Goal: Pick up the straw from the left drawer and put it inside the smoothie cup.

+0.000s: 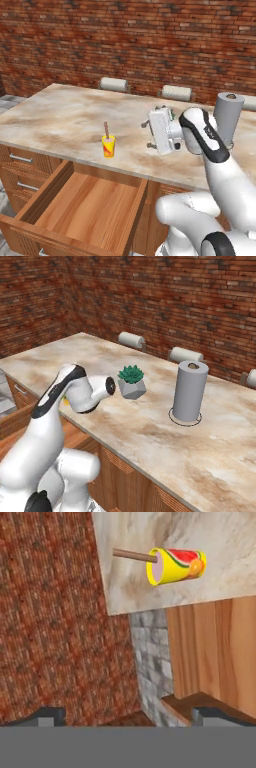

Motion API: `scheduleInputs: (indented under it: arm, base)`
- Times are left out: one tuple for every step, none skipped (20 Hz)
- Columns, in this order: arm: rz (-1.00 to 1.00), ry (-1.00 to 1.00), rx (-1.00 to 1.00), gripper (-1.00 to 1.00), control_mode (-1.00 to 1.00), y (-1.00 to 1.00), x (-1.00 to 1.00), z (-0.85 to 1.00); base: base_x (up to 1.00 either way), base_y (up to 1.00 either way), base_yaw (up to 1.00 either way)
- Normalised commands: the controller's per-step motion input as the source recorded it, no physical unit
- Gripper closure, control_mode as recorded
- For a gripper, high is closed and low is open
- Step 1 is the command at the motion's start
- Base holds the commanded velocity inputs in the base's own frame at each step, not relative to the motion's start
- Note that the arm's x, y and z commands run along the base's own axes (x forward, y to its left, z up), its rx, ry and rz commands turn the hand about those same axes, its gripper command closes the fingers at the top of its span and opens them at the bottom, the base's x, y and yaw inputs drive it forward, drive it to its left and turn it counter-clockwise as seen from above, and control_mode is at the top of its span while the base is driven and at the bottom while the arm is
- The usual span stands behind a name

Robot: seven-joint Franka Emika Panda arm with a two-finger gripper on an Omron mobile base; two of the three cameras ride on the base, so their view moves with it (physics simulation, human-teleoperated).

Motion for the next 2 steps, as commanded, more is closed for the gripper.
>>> scheduleInputs:
  arm:
    - [0.00, 0.00, 0.00, -1.00, -1.00, 0.00, 0.00, 0.00]
    - [0.00, 0.00, 0.00, -1.00, -1.00, 0.00, 0.00, 0.00]
  base:
    - [0.00, 0.00, 0.00]
    - [0.00, 0.00, 0.00]
